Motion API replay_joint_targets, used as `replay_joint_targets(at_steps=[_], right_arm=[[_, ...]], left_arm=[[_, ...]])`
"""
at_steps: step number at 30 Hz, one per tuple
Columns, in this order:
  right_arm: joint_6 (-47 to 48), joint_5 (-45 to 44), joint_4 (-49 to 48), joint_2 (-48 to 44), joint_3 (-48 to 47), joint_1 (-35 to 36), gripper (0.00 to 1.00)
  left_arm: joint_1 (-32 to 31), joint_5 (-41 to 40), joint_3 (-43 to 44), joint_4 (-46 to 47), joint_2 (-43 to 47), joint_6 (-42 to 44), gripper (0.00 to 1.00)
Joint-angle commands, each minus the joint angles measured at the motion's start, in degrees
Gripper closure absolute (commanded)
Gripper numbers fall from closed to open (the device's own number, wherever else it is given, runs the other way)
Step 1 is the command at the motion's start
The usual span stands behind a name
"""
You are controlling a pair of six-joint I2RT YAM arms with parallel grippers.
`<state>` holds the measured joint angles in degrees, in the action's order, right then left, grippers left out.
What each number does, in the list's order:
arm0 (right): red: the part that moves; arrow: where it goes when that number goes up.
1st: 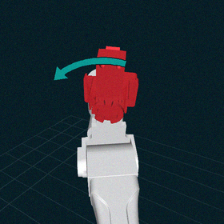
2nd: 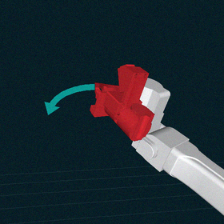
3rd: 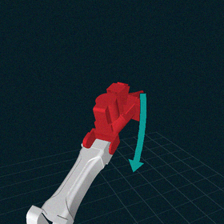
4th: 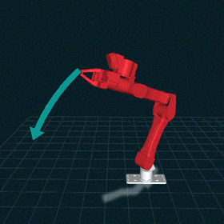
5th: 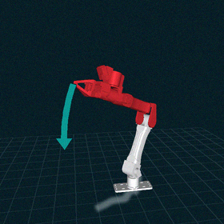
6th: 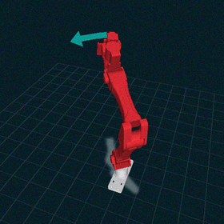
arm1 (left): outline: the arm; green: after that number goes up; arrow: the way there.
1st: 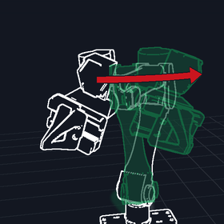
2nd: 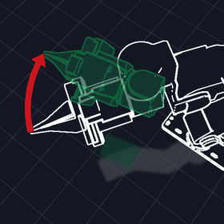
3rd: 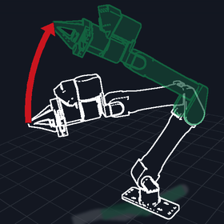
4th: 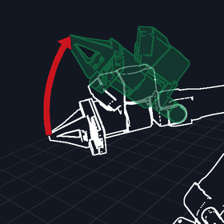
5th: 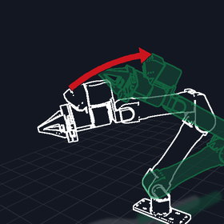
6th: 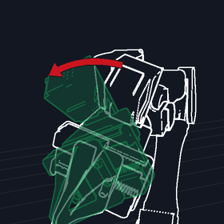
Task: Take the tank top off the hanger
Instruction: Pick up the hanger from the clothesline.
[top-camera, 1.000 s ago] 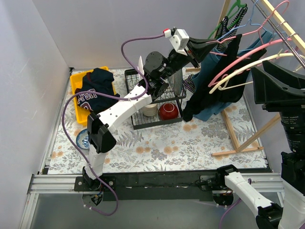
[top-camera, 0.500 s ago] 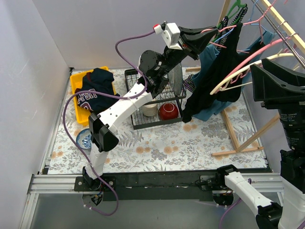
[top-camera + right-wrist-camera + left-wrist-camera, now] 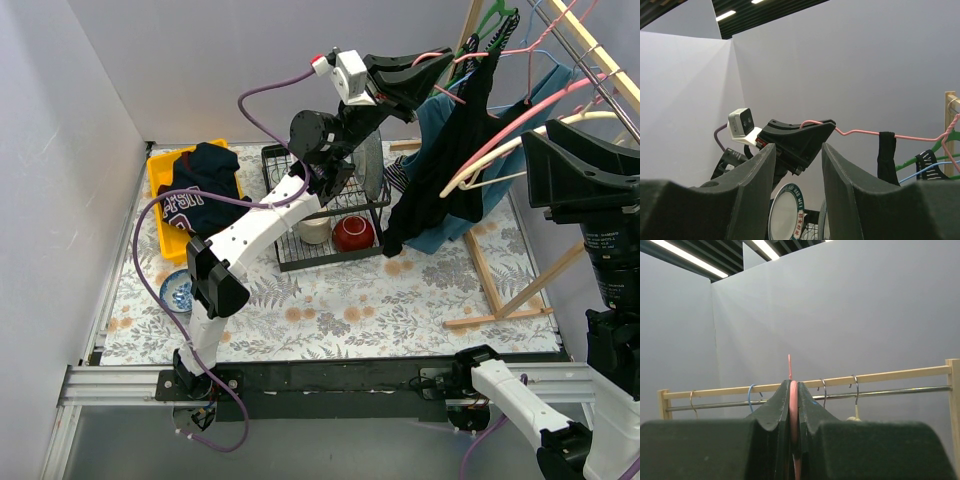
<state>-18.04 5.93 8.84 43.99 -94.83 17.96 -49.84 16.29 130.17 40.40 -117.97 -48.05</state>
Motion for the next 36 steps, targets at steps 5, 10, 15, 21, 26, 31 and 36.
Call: replay_joint_targets(at_steps=[5,10,15,21,26,31,36], right_arm=[[0.3,-1.8,-1.3,1.4,-1.4,-0.4,0.51],[0.6,-1.6,0.0,3.6,-2.8,-0.3,0.52],[1.8,-5.7,-1.1,6.6,-4.0,-0.3,0.55],[6.3,-23.7,1.6,14.6,-9.0,-0.4,0.59],[4.0,-29.2,1.2,18.8,-10.6,-0.4,0.56],[2.4,-35.3,1.9,23.1,-13.2,-0.3,0.47],[0.3,-38.7,3.1,24.7,-14.4,-0.3,0.35]], left_arm=[[-0.2,-0.9,-1.5,4.9,4.1,0.7,1.00],[-0.2,-0.7,-1.9,6.2,4.6,0.9,1.00],[-0.2,-0.6,2.0,6.0,2.3,-0.2,1.00],[-0.2,-0.3,1.8,6.9,2.3,-1.3,1.00],[-0.2,-0.1,-0.1,6.7,3.0,-1.1,1.00],[-0.2,0.0,-0.4,7.2,3.0,-1.2,1.00],[-0.1,-0.2,-2.5,8.1,4.0,-0.9,1.00]])
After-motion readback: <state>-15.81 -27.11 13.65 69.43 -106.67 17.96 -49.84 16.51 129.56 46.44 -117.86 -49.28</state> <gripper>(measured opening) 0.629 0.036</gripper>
